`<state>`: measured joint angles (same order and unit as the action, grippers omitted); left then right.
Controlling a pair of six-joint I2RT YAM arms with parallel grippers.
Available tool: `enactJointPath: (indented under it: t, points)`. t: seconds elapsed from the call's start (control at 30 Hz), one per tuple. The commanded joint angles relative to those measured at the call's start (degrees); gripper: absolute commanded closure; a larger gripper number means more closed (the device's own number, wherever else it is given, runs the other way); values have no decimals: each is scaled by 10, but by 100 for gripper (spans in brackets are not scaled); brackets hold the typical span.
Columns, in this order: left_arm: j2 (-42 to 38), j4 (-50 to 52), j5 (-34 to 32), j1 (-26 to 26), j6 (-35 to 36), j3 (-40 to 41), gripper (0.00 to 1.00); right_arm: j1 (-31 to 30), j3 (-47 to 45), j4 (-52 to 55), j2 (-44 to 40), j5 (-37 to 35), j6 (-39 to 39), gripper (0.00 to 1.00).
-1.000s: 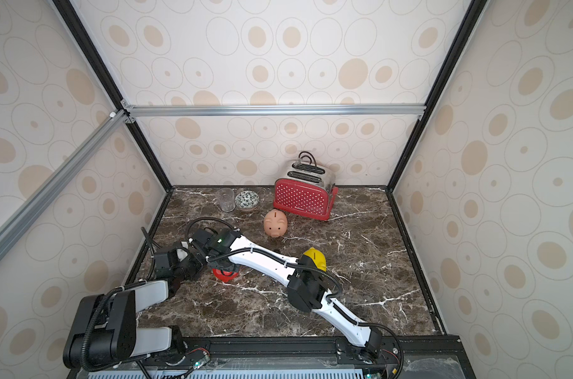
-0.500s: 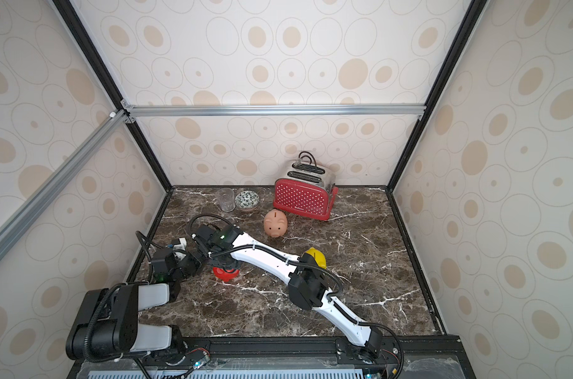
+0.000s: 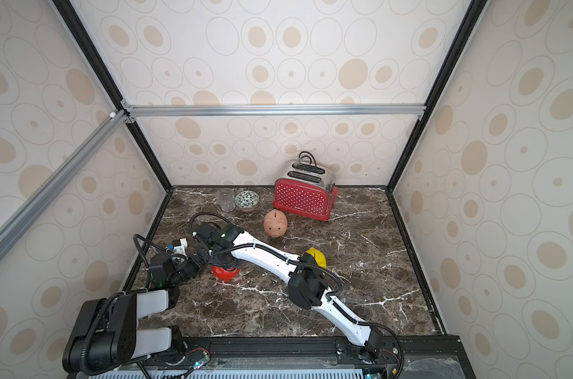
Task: Close piggy banks
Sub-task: Hold the piggy bank at the center of the board, then screw the knob on the piggy bank.
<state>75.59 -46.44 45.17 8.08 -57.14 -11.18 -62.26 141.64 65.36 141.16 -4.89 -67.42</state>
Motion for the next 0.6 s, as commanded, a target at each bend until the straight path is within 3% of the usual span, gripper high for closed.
enactJointPath:
  t: [0.0,0.3,0.43,0.57]
  points:
    - [12,-36,27,-14,16,5,1,3,7,32,20,-5,4,100]
    - [51,10,29,-32,47,-12,1,4,6,31,22,3,6,100]
    - [95,-44,44,-32,26,-12,1,4,6,31,20,1,7,100]
    - [117,-27,39,-32,36,-20,3,5,7,32,20,1,11,100]
